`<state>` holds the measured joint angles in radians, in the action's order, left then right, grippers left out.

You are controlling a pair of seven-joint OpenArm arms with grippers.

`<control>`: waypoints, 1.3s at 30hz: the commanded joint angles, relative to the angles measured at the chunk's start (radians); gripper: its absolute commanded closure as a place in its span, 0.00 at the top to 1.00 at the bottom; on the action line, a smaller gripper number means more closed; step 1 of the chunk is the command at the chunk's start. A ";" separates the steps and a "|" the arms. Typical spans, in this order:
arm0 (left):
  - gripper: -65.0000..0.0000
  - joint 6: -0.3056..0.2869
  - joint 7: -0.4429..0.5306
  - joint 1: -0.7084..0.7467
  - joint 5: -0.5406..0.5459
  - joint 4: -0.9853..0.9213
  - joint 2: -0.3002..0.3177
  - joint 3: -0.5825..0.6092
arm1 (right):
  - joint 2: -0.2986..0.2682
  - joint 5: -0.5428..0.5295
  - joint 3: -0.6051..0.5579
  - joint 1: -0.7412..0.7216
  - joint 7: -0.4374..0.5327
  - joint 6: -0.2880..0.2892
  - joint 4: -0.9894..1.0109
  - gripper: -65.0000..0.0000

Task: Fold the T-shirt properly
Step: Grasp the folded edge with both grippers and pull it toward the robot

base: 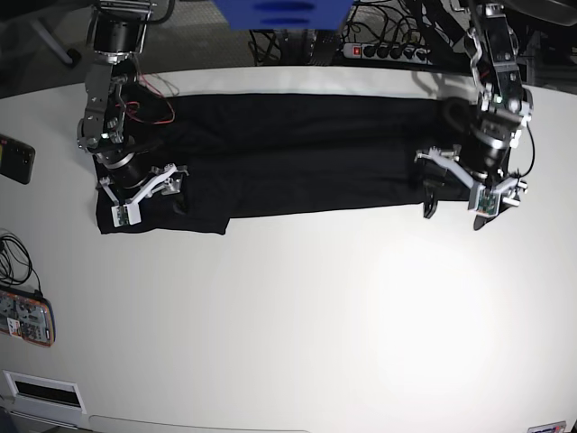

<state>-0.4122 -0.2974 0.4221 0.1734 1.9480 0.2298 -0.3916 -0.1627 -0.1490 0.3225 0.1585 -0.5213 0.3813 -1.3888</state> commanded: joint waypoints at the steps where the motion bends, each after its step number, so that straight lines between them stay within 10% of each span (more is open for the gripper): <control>1: 0.79 0.002 0.028 0.030 0.016 0.026 -0.005 -0.002 | 0.005 0.029 -0.013 0.016 -0.124 0.006 0.019 0.80; 15: 0.79 0.292 0.027 0.228 0.019 -0.026 -0.096 -0.050 | 0.005 0.029 -0.021 0.017 -0.122 0.006 0.024 0.80; 39: 0.79 0.295 0.027 -0.036 0.010 -0.497 0.004 -0.034 | 0.005 0.029 -0.021 0.016 -0.129 0.006 0.027 0.80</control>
<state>-0.1471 -0.1764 0.3794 0.2054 1.4681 0.2279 -0.4259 -0.1635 -0.1425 0.3119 0.1543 -0.5209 0.3779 -1.3861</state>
